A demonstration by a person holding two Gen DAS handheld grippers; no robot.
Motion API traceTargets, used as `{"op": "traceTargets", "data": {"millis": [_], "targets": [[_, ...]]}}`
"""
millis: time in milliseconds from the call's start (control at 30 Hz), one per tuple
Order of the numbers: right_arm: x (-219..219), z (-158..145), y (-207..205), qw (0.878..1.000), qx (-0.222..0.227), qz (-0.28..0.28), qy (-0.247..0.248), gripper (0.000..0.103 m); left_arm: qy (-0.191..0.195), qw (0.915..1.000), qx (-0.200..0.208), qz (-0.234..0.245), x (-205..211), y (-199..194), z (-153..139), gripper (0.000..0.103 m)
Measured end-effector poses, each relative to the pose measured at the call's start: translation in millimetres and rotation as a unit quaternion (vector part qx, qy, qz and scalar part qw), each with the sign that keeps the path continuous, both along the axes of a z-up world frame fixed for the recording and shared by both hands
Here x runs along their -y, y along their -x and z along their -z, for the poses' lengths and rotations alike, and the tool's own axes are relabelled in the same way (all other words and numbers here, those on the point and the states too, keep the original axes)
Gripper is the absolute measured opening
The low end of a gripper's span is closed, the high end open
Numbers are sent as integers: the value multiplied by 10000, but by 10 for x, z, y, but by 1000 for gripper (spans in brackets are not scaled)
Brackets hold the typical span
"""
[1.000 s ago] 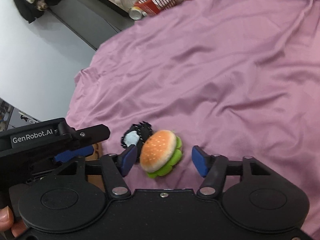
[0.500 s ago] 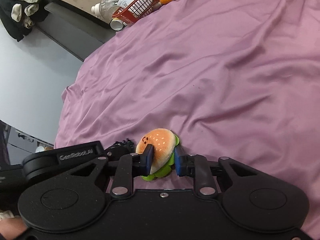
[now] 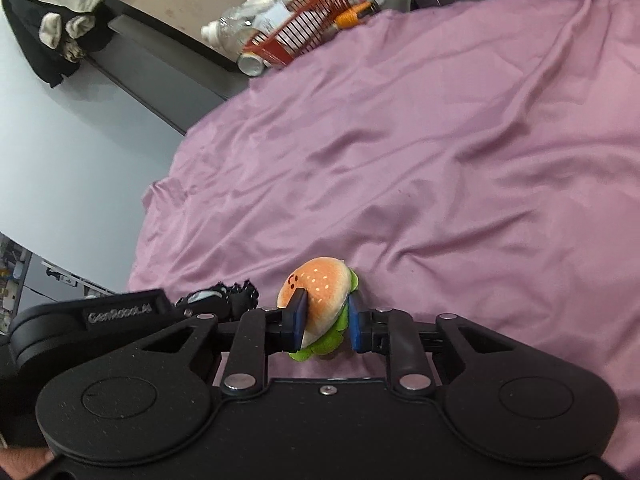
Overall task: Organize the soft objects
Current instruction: 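Carry both plushes over the box and open both grippers to drop them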
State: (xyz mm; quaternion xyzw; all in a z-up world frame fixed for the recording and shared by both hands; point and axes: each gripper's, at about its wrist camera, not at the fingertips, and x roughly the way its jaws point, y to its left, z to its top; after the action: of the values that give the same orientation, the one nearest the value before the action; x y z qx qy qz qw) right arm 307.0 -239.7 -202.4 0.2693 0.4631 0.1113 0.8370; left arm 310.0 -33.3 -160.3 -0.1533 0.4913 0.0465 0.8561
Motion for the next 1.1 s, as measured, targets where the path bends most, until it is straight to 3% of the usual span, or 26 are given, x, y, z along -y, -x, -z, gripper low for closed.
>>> {"op": "traceTargets", "data": {"millis": [267, 433, 767, 867, 1100], "targets": [[1, -318, 219, 9994, 345, 3, -30, 21, -229, 9990, 393, 25, -73, 412, -468, 21], [-53, -552, 366, 9980, 616, 11, 114, 21, -173, 9982, 554, -140, -244, 677, -660, 21], [-393, -859, 626, 9937, 1042, -279, 299, 21, -95, 9965, 747, -373, -654, 1074, -888, 21], [-530, -953, 712, 9913, 1187, -459, 344, 21, 91, 9965, 672, -480, -822, 1138, -912, 21], [-882, -1153, 905, 9830, 1601, -700, 561, 21, 50, 9954, 780, -562, -1181, 1265, -1006, 21]]}}
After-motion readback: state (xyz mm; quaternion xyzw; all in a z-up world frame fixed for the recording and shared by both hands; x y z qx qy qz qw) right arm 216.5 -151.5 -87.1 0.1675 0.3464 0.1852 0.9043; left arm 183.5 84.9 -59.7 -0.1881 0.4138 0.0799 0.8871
